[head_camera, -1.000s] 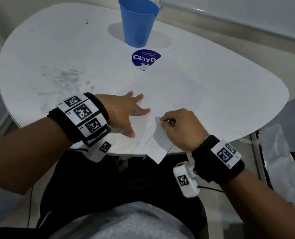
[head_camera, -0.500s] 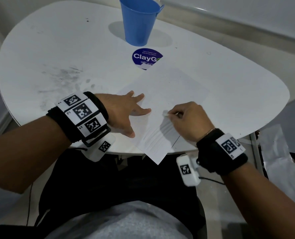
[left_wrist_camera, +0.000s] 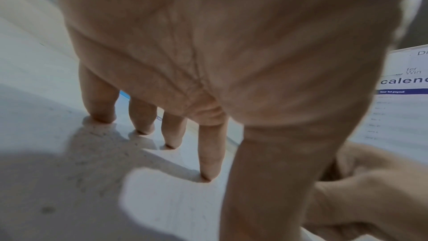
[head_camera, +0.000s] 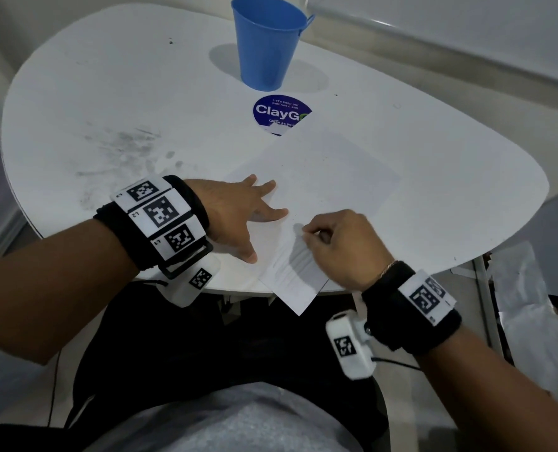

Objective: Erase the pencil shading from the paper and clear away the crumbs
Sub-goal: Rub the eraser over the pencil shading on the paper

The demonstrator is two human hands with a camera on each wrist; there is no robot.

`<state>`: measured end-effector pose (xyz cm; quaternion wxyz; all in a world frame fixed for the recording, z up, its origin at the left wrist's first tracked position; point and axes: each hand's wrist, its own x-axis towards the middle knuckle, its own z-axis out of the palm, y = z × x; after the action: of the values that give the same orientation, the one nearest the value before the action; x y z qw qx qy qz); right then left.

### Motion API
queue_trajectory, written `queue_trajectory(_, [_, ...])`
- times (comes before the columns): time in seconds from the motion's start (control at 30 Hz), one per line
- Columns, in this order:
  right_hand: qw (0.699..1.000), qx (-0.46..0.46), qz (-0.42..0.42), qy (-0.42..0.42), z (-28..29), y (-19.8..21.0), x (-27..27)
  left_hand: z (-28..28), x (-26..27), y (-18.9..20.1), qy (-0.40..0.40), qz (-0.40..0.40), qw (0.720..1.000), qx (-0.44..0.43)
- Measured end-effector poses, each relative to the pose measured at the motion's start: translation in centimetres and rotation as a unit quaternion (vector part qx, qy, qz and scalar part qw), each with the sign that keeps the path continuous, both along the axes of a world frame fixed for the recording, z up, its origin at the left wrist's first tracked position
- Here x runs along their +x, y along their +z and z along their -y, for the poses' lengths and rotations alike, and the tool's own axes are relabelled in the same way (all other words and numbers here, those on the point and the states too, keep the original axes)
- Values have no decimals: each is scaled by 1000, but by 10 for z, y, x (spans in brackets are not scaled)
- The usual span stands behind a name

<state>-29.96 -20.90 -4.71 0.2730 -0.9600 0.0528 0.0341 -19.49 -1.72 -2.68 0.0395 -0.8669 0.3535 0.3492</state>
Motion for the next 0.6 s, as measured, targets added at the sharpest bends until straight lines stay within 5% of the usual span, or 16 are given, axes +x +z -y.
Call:
queue_trajectory(0.23, [997, -20, 36, -61, 17, 0, 12, 2, -1, 1, -6, 7, 1000, 6])
queue_trajectory(0.4, [998, -2, -36, 45, -5, 7, -2, 2, -1, 1, -5, 2, 1000, 5])
queue_trajectory(0.53, [998, -18, 24, -60, 21, 6, 11, 2, -3, 2, -5, 5, 1000, 8])
queue_trajectory(0.6, [999, -25, 15, -30, 12, 6, 5, 2, -2, 3, -5, 5, 1000, 10])
